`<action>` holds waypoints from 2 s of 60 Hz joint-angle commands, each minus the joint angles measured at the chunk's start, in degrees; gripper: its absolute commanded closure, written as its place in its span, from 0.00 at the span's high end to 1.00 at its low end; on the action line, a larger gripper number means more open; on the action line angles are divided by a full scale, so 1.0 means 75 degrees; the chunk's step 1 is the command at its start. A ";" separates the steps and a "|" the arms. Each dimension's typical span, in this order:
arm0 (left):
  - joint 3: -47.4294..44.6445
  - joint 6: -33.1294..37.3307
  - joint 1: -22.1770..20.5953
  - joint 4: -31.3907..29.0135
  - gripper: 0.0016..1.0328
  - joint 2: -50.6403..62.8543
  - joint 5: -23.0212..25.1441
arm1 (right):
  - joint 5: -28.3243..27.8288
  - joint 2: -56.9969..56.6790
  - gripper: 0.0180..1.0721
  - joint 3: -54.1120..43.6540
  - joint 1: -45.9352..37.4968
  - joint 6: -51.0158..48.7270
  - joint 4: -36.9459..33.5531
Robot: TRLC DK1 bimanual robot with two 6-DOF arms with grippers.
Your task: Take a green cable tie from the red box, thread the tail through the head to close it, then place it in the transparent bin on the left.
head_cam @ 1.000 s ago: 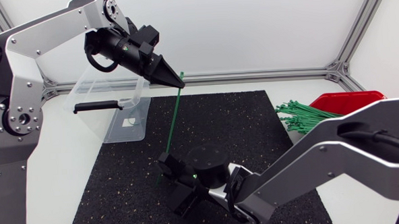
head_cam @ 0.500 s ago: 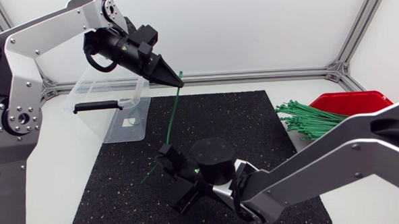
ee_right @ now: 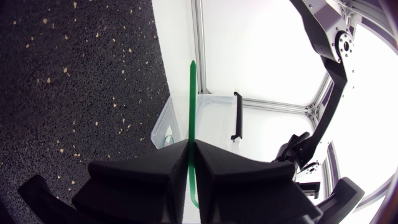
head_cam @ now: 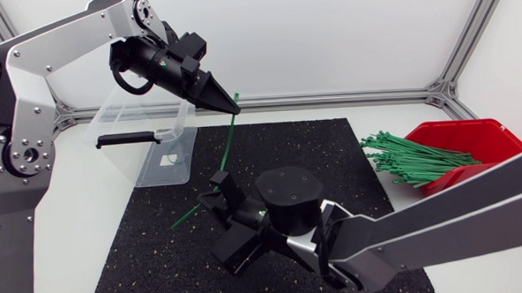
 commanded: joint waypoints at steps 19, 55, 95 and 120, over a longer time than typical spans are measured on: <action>-0.0114 -0.0090 0.0024 -0.0029 0.03 0.0038 -0.0047 | -0.0003 -0.0162 0.21 -0.0154 -0.0112 0.0275 -0.0102; 0.0179 -0.0231 0.0141 0.0112 0.03 0.0261 -0.0082 | 0.0149 -0.0666 0.21 -0.0799 0.0322 0.0369 -0.0067; 0.0319 -0.0231 0.0399 0.0182 0.03 0.0531 -0.0211 | 0.0418 -0.0771 0.17 -0.1138 0.0814 0.0568 -0.0044; -0.0231 -0.0160 0.0211 0.0370 0.03 0.0238 -0.0375 | 0.0325 -0.0771 0.05 -0.0986 0.0709 0.0639 -0.0126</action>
